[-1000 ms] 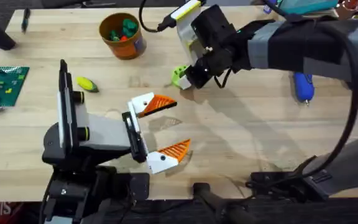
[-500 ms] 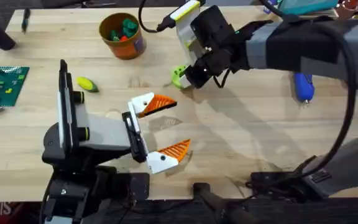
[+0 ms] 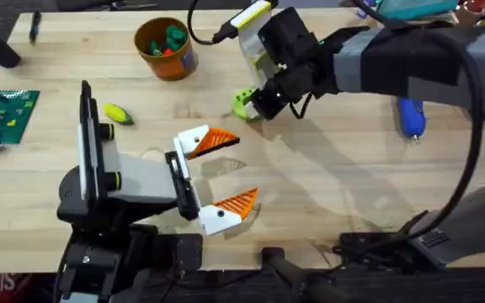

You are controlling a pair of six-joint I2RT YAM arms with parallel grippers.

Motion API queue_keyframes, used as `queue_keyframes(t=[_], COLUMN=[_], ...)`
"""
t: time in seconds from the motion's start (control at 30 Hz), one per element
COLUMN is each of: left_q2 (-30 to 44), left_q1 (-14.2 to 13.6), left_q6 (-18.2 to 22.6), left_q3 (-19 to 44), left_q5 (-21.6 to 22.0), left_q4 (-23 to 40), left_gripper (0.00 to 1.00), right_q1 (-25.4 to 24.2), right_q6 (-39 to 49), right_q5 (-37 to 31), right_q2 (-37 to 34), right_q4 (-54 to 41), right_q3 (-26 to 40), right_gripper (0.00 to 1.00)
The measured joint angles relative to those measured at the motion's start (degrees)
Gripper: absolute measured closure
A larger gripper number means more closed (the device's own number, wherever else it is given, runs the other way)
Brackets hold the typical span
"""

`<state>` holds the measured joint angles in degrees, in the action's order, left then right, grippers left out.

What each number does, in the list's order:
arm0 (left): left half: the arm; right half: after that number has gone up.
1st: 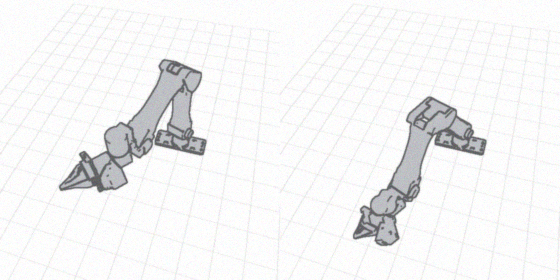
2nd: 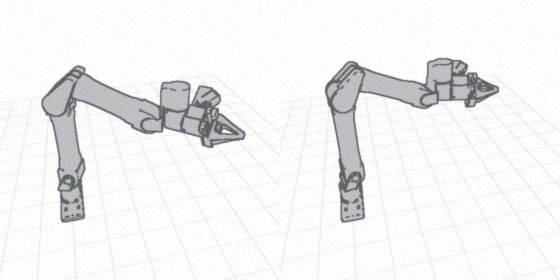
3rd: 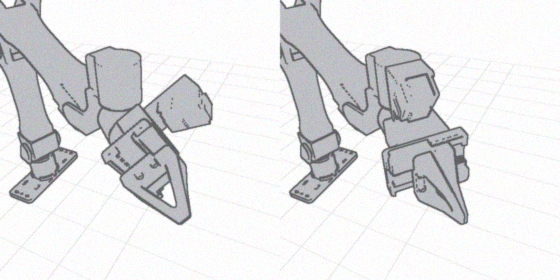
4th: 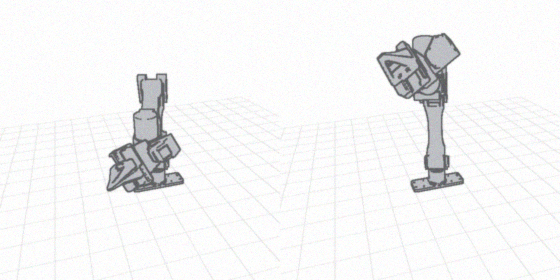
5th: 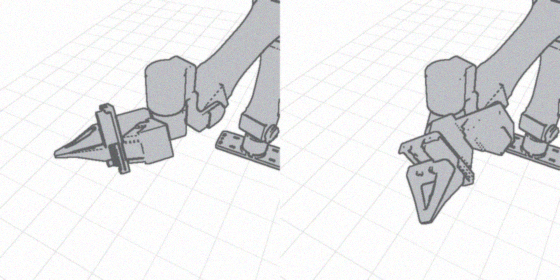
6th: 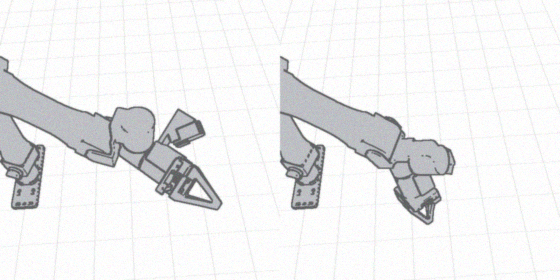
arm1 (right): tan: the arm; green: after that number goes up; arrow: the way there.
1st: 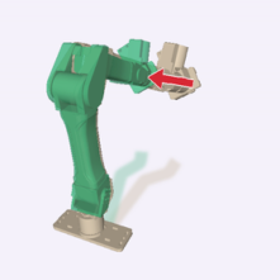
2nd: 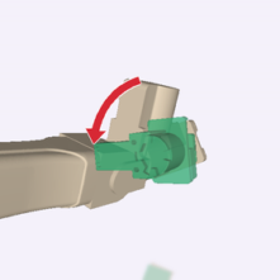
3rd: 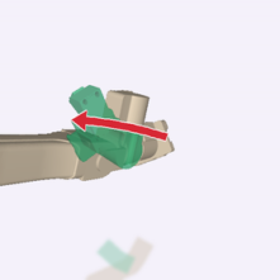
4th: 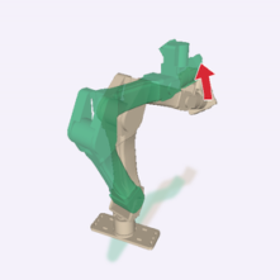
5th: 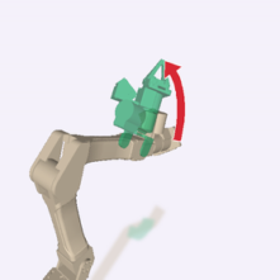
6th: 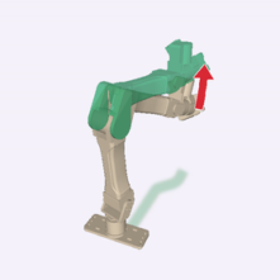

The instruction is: Pick up the gripper from the table and insert it into the empty holder that is missing its gripper. Then pick up a screw, insert it into the mounting hole, and use the screwdriver to tighten it. Finally, clean up the table by picking up the vegetable and placing it into the bucket.

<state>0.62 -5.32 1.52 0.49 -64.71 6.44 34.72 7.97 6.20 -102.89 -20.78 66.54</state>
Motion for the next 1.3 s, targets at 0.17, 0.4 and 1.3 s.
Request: queue_keyframes(t=[0.17,0.4,1.3], left_q2=[0.0,0.0,0.0], left_q1=[0.0,0.0,0.0], left_q6=[0.0,0.0,0.0], left_q3=[0.0,0.0,0.0], left_q5=[0.0,0.0,0.0], left_q4=[0.0,0.0,0.0], left_gripper=[0.015,0.015,0.016], right_q1=[0.0,0.0,0.0], right_q6=[0.0,0.0,0.0], right_q5=[0.0,0.1,0.0], right_q2=[0.0,-0.4,-0.4], right_q4=[-0.1,0.0,-20.1], right_q3=[0.0,0.3,16.9], right_gripper=[0.993,0.994,0.995])
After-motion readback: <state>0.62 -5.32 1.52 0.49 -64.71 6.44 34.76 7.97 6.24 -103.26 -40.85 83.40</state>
